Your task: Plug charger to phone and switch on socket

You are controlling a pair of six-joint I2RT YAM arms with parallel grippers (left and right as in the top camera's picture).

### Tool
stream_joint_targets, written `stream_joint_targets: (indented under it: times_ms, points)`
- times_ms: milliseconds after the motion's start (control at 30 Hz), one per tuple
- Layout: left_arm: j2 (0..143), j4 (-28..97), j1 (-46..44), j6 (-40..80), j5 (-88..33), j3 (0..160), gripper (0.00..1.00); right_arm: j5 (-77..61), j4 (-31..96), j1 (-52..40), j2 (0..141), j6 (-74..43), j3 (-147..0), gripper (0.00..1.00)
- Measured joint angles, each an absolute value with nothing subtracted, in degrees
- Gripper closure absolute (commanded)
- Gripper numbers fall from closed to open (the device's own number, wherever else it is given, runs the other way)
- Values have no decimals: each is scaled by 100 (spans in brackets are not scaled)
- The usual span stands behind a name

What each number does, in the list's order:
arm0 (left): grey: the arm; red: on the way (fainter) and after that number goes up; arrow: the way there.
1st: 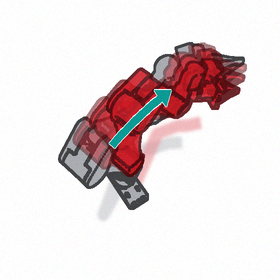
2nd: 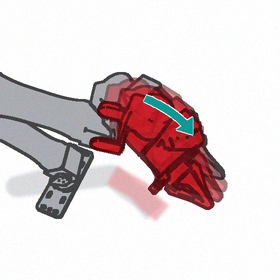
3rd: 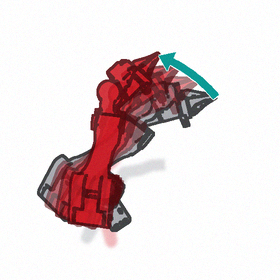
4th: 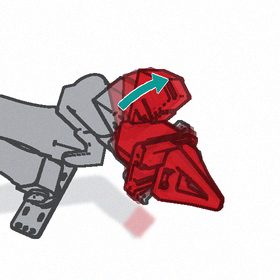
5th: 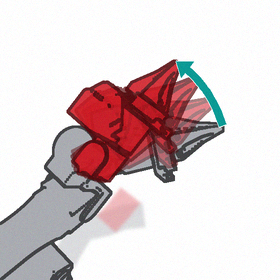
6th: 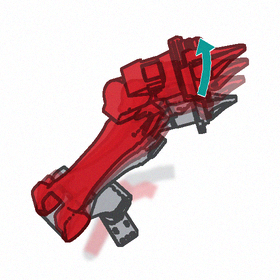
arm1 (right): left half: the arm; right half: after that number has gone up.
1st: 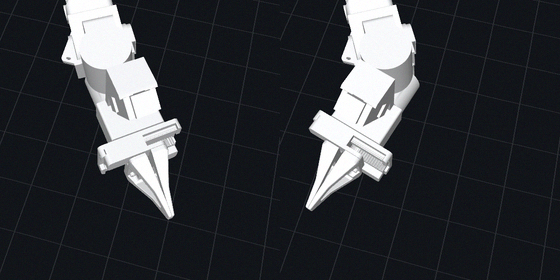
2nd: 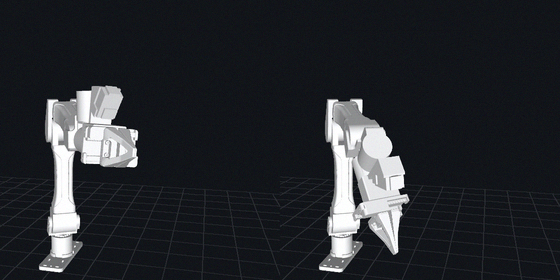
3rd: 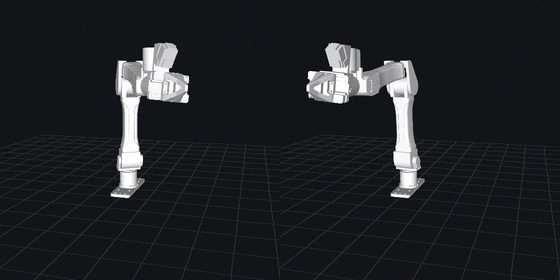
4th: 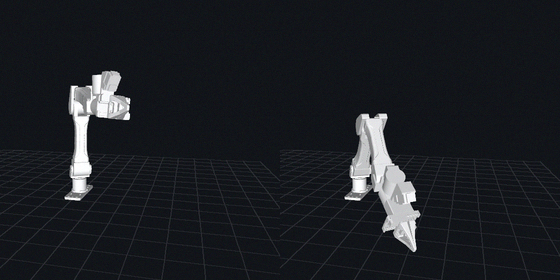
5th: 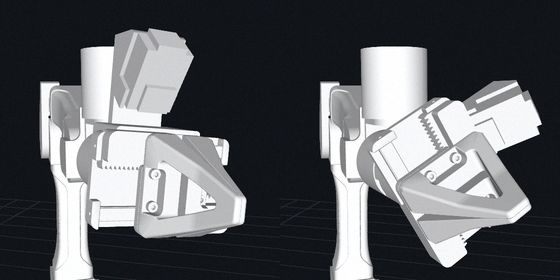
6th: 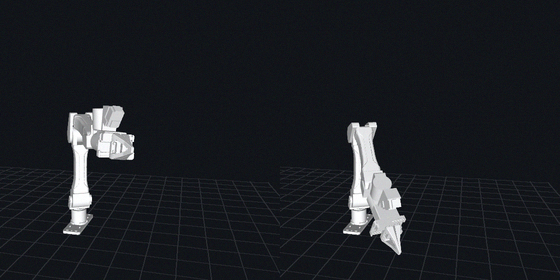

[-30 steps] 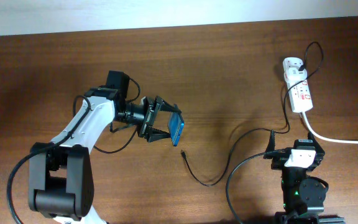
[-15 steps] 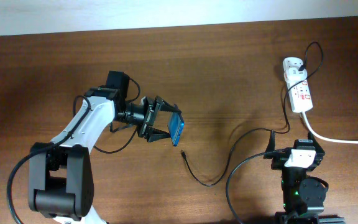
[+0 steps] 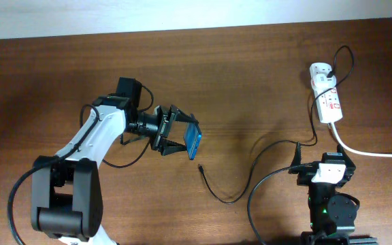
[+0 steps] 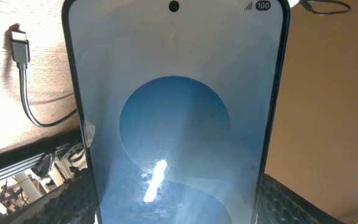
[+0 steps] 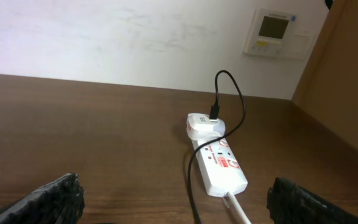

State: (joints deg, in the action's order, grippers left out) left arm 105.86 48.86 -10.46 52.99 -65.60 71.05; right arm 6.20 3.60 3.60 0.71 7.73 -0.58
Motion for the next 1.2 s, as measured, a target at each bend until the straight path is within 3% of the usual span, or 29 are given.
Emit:
stream_joint_targets:
  times_ms: [767,1200]
  points:
    - [10586,4862,-1125,5299,-6471,7105,43,613,360,360,71,775,-58,2]
    - [10586,4862,-1125,5299,-6361,7105,43,-143,427,360,71,443,-78,1]
